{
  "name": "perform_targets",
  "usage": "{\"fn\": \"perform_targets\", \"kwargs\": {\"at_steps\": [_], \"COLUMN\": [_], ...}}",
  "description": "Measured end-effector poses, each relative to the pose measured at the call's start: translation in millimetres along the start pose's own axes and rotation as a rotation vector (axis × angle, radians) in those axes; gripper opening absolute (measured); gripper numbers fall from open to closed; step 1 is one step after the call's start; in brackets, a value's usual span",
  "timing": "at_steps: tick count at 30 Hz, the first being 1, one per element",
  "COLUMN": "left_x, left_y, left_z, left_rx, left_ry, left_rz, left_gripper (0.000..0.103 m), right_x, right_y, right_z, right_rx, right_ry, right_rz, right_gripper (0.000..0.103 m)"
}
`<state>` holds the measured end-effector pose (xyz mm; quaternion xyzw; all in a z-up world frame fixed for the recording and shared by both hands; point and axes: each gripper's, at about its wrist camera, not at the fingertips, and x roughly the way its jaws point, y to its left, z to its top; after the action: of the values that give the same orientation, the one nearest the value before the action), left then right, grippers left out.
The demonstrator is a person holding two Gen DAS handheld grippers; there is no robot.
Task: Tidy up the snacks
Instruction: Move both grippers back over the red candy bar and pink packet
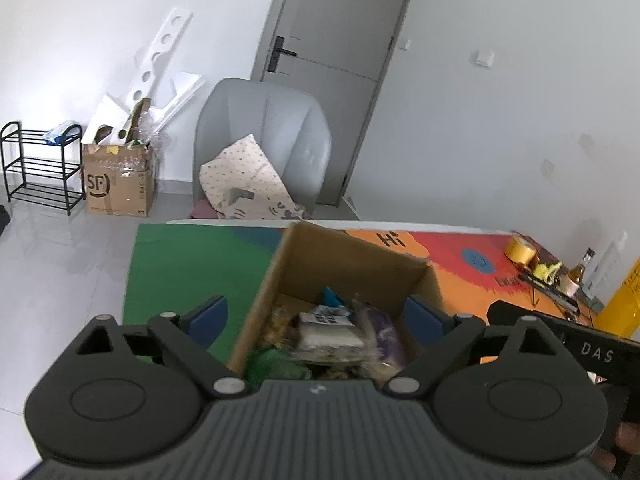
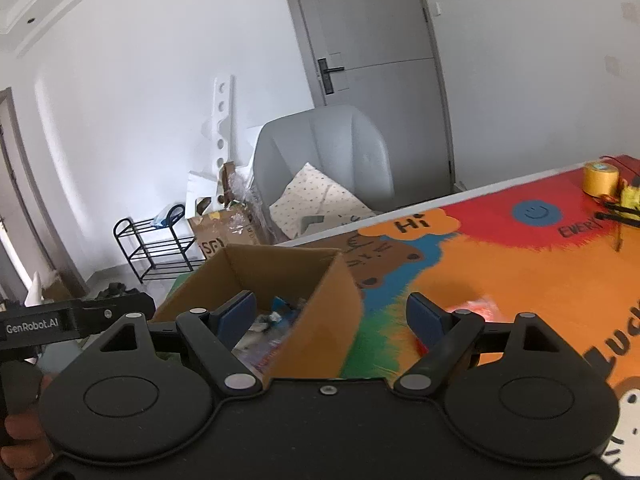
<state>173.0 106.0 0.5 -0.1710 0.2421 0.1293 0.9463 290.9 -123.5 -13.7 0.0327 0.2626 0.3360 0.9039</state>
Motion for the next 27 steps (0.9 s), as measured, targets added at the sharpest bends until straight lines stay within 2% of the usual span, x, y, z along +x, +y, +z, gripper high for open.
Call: {"fn": "perform_targets", "kwargs": {"at_steps": [4, 16, 23, 27], "left_x": [0.3, 8.8, 18.7, 23.7], "left_y": [-16.7, -75.9, -106.8, -121.0], "left_z": [-0.9, -9.7, -15.6, -20.3], "left_rx": [0.025, 0.119, 0.173, 0.188], "left_ry": [0.009, 0.037, 0.071, 0.093], "left_rz": [-0.034, -0.122, -0.122, -0.117], "left_gripper": [0.095, 0.095, 0.095, 0.095], "right_x": [-7.4, -28.8, -35.4, -39.1], "right_y": [-17.6, -62.4, -86.0, -99.8], "right_z": [-2.8, -13.0, -18.1, -21.1], "right_rx": [0.025, 0.078, 0.102, 0.116], "right_ry": [0.019, -0.002, 0.003, 0.015], "right_rz": [-0.031, -0.070, -0.057, -0.055], "right_gripper": [0.084, 0.084, 0.084, 0.089]}}
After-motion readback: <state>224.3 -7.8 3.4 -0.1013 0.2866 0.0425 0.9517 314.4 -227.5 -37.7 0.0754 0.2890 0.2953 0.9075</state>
